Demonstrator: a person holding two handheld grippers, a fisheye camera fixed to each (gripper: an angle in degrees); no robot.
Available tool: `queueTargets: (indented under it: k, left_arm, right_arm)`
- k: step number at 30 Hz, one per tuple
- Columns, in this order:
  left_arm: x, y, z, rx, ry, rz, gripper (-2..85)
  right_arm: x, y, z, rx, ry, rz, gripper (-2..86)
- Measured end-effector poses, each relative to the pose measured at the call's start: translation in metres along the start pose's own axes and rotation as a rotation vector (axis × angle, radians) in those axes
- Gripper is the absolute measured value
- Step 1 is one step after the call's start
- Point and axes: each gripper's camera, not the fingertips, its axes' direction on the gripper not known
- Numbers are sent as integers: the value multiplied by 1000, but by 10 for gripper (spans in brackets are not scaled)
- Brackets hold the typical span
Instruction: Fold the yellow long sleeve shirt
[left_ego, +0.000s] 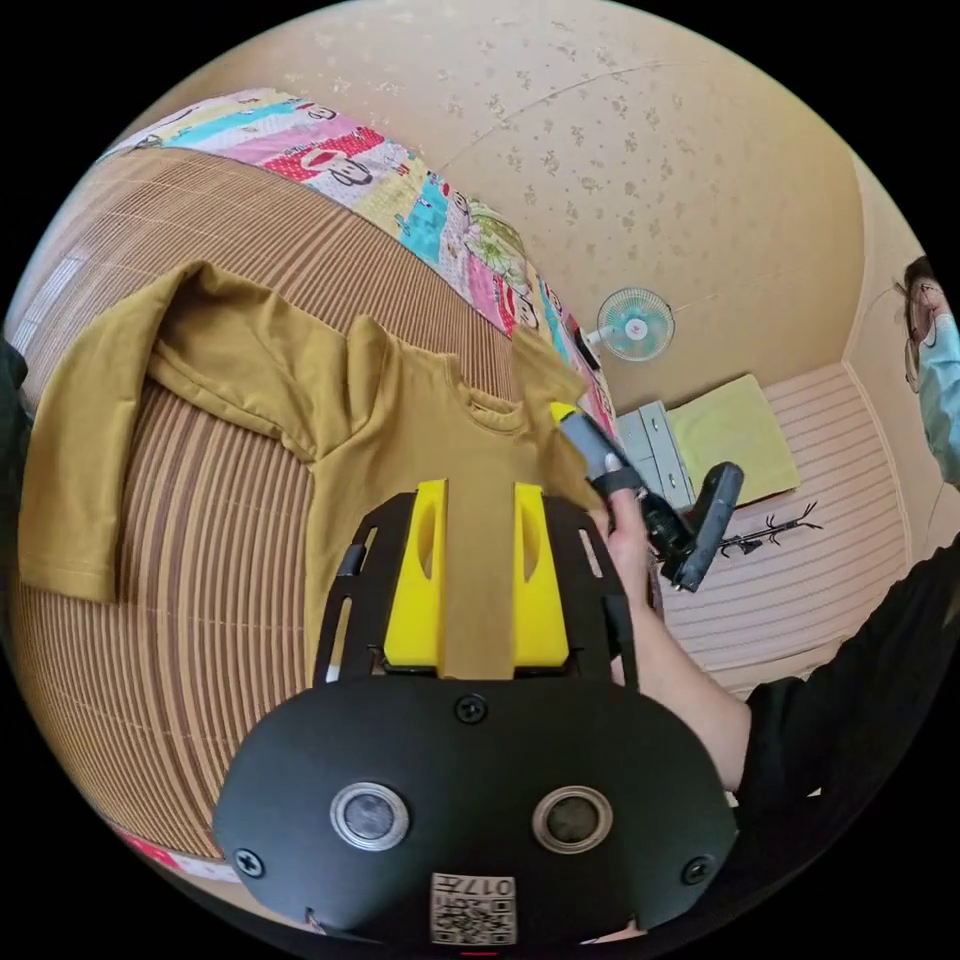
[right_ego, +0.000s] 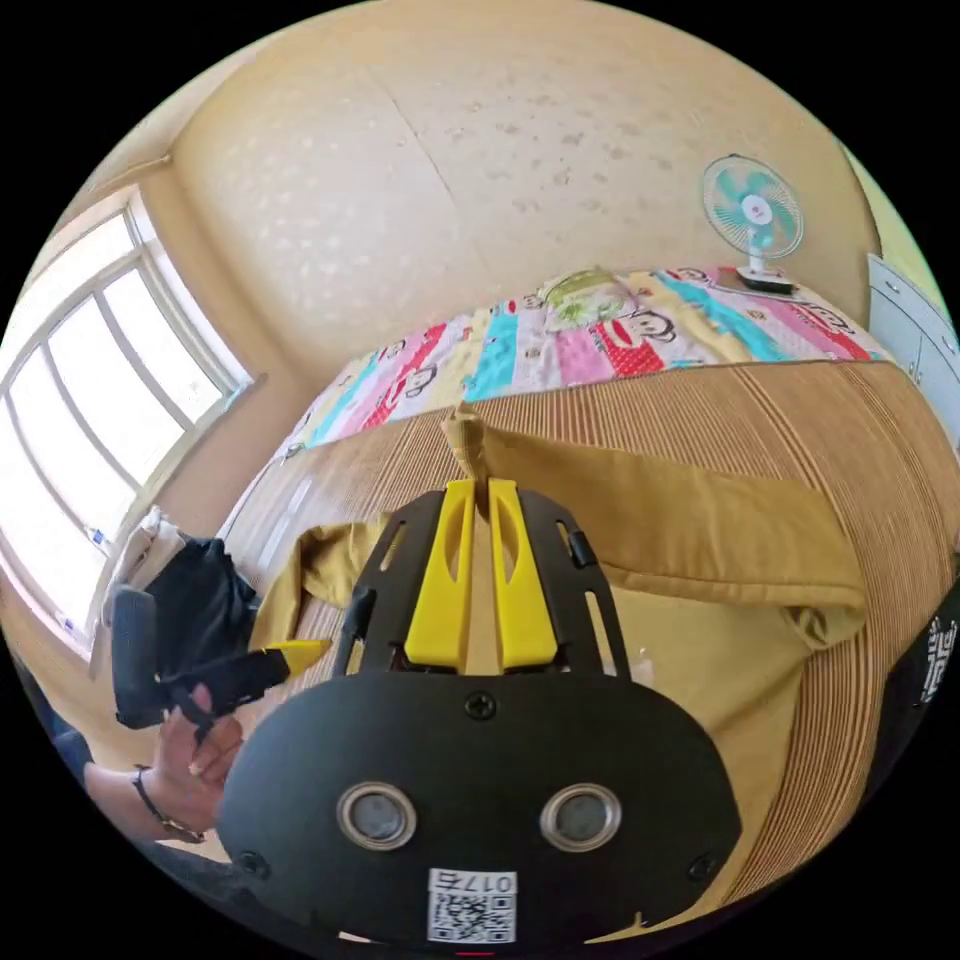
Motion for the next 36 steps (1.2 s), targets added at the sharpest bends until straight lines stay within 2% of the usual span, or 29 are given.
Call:
queueTargets:
  k: [2, 4, 6, 9, 13, 16, 25, 31, 34, 36]
  left_arm:
    - [-13, -2, -3, 8, 10, -30, 104]
    - [-19, -9, -1, 20, 12, -26, 104]
    - [-18, -19, 5, 17, 10, 0, 105]
    - [-17, -41, 27, -6, 52, 7, 112]
    - [-27, -60, 73, -157, -31, -104, 133]
    - [-20, -62, 82, -166, -136, -62, 116]
    - [11, -55, 93, -196, -283, 62, 89]
    - [27, -38, 73, -78, -293, 53, 98]
    - [28, -37, 46, 35, -312, 37, 99]
    - [24, -45, 38, 45, -304, 39, 99]
  right_arm:
    - [-10, 19, 58, -230, -22, 30, 17]
    - [-11, 32, 57, -153, -57, 33, 11]
    - [-4, 28, 53, -218, -80, 32, 4]
    - [3, 25, 36, -201, -172, -40, 9]
    - [7, 28, 61, -385, -225, -110, 25]
    - [15, 29, 60, -369, -222, -65, 31]
    - [74, 21, 7, -219, -98, 116, 22]
    - [71, -25, 15, -226, -84, -16, 23]
    - [50, -49, 38, -256, -169, -82, 28]
    - [31, -59, 64, -306, -222, -111, 35]
